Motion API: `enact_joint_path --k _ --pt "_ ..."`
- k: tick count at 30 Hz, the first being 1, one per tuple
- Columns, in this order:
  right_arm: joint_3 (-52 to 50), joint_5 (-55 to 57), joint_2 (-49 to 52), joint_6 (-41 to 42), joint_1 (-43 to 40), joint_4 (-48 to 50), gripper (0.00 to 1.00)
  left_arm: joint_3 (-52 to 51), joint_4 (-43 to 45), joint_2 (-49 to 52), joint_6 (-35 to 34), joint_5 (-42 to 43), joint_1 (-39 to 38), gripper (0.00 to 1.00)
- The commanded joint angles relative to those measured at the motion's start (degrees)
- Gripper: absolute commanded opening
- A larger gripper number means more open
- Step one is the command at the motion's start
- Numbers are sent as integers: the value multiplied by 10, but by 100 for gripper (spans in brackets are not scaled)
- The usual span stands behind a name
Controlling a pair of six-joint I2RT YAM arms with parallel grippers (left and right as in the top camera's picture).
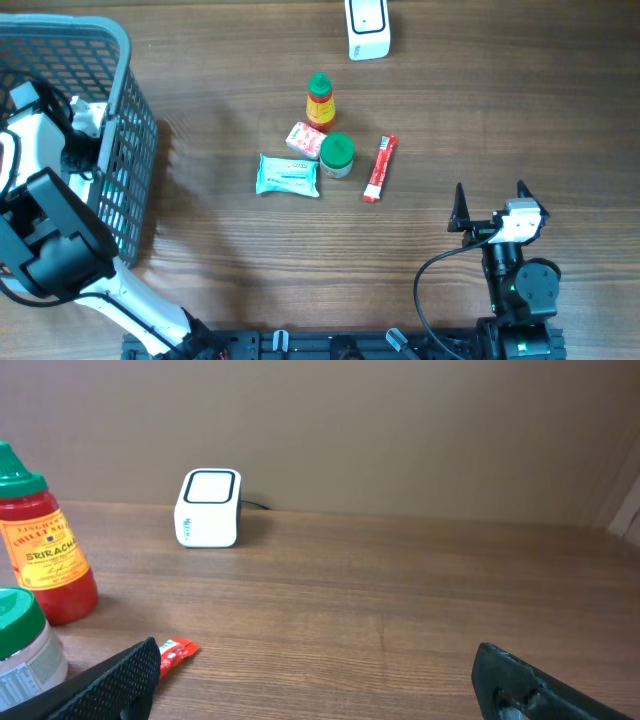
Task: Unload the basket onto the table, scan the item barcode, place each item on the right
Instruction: 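Adjust grip on the 3M gloves package inside the basket, then lift the green 3M gloves package out of the basket toward the scanner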
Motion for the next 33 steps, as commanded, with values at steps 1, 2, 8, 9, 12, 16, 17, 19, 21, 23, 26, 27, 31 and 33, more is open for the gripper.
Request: enact_joint_path --k 1,2,8,9,12,16,17,19,21,23,26,27,31,33 --pt "0 -9 1 -3 -2 2 100 -16 -6 31 3 2 1 4" --pt "0 -9 1 -3 -2 2 100 -16 -6 30 3 0 1 4" --pt "0 -9 1 -3 -2 2 100 2 -4 14 2 -41 1 4" --pt "0 -9 1 -3 -2 2 100 10 -4 7 2 -50 1 4" --pt "0 -9 1 -3 -2 2 100 41 -4 -21 0 -66 1 4" --pt "0 -9 1 -3 -2 2 100 89 -4 -69 0 -66 1 4" --pt "0 -9 1 -3 -2 2 100 101 -4 -81 0 -66 1 4" --pt "0 -9 1 -3 -2 2 100 122 -4 -108 0 -63 1 4" --pt "0 -9 1 -3 -2 2 100 135 -3 -141 0 -48 1 4" --pt "0 -9 1 -3 -2 2 100 137 3 -174 0 -28 1 4" --pt "0 -9 1 -3 -2 2 100 137 9 -223 0 27 1 4" --pt "0 -9 1 -3 -2 2 100 137 11 -238 0 52 1 4" --pt "0 -9 1 -3 -2 2 100 137 22 -302 0 162 -3 4" --pt "0 -9 1 -3 -2 2 100 137 35 -332 0 206 -10 4"
